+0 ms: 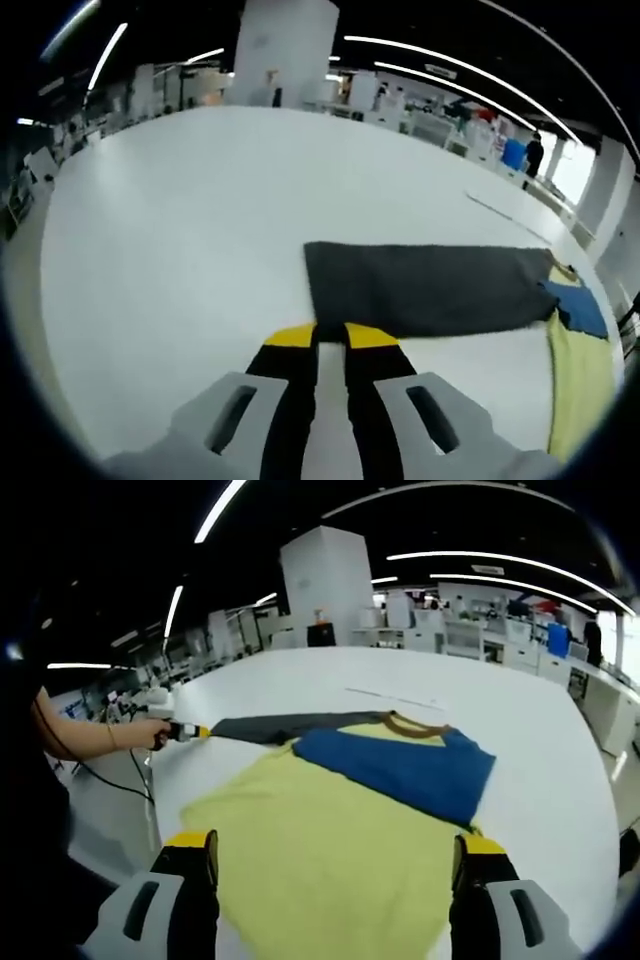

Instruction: Fold the garment on the visible template until the final outline fits inside the template.

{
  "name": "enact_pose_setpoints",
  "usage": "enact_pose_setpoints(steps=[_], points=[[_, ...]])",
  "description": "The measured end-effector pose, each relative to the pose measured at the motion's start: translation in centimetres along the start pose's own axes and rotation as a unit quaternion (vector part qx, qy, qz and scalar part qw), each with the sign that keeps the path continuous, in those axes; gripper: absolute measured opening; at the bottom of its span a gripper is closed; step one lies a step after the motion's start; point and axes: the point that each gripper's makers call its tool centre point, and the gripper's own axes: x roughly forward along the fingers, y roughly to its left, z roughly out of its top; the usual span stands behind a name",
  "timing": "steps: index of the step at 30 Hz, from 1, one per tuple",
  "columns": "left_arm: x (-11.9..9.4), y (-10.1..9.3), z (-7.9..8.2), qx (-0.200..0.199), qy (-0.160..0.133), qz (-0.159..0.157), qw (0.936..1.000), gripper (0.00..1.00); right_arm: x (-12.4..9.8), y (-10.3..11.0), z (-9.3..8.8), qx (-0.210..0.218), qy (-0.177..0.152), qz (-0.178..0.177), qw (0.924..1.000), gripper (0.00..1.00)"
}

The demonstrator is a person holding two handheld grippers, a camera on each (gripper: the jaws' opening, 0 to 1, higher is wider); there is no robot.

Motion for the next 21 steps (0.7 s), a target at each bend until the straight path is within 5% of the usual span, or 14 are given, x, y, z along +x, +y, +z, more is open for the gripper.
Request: enact_pose_setpoints(steps=[7,21], points=[[0.4,0.1,0.2,-0.073,0.006,-0.016,0.9972,0.01,0.0,0.0,-0.2,0.002,0.000,-0.002,1.0000,0.97],[-0.1,-0.2,1.6,-0.054,0.000,-0.034,0.9980,0.00,-0.6,-0.1,-0.3,0.004,-0.004,-0.010,0.9999,0.98]])
